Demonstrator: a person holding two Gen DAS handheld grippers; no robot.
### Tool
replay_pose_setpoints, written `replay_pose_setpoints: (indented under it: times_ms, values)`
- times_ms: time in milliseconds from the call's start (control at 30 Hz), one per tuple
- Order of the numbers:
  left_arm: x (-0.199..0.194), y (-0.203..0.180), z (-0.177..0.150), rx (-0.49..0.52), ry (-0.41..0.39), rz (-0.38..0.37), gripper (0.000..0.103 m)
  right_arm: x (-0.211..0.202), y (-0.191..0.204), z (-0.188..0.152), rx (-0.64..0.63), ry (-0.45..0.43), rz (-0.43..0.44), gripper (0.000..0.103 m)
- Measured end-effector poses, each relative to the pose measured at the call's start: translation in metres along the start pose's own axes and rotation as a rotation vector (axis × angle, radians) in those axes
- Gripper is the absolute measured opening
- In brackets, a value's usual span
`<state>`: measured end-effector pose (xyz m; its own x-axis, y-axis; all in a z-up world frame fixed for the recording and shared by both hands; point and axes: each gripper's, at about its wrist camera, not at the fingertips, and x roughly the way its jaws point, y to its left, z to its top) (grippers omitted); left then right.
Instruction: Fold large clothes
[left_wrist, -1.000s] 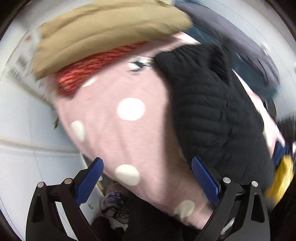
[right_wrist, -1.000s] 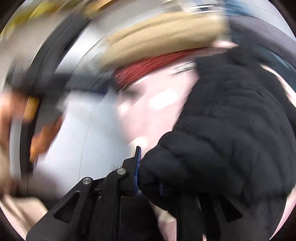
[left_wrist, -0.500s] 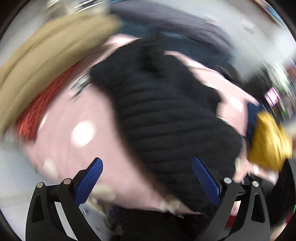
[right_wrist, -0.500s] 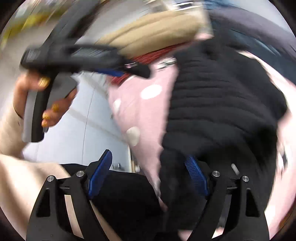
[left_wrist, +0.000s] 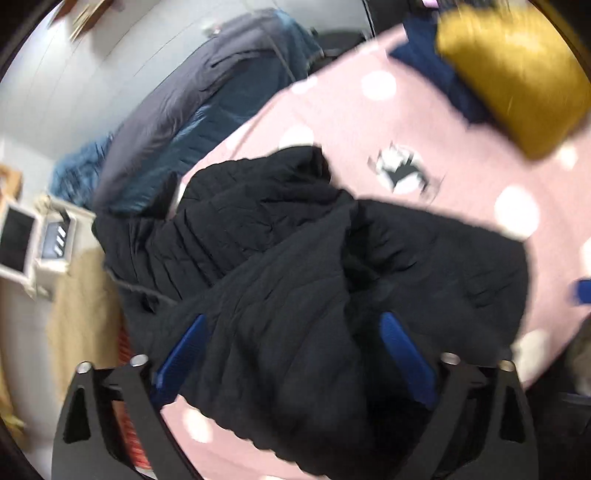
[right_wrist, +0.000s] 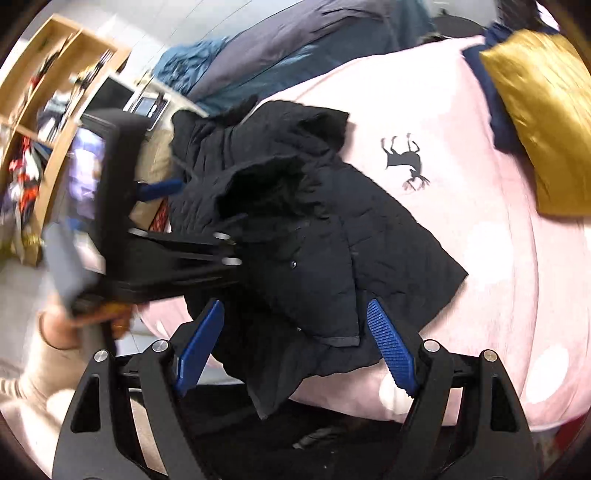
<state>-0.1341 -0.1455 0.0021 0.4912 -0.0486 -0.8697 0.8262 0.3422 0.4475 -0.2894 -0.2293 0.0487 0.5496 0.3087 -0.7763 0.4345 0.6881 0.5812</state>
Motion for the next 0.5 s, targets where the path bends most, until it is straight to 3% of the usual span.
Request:
replay_pose_setpoints:
  times_ms: [67,100,233,400,500]
  values:
    - [0.011,-0.001,0.001,0.010,0.030,0.003,0.066,-0.001,-0.008,0.000,0.019,-0.015,-0.041,0.080]
    - [0.017,0.006,0.000,-0.005,0.051,0.000,0.052,-0.004,-0.015,0.003,0.033,-0.015,-0.056,0.080]
    - [0.010,0.053,-0.019,-0.133,0.045,-0.053,0.030,0.002,-0.051,0.010,0.138,-0.009,-0.093,0.080]
    - [0.005,0.121,-0.102,-0.325,0.124,-0.122,0.025,0.034,-0.105,0.016,0.281,0.089,-0.107,0.080]
    - [0.024,0.151,-0.177,-0.447,0.276,-0.133,0.025,0.051,-0.123,0.023,0.322,0.127,-0.072,0.080]
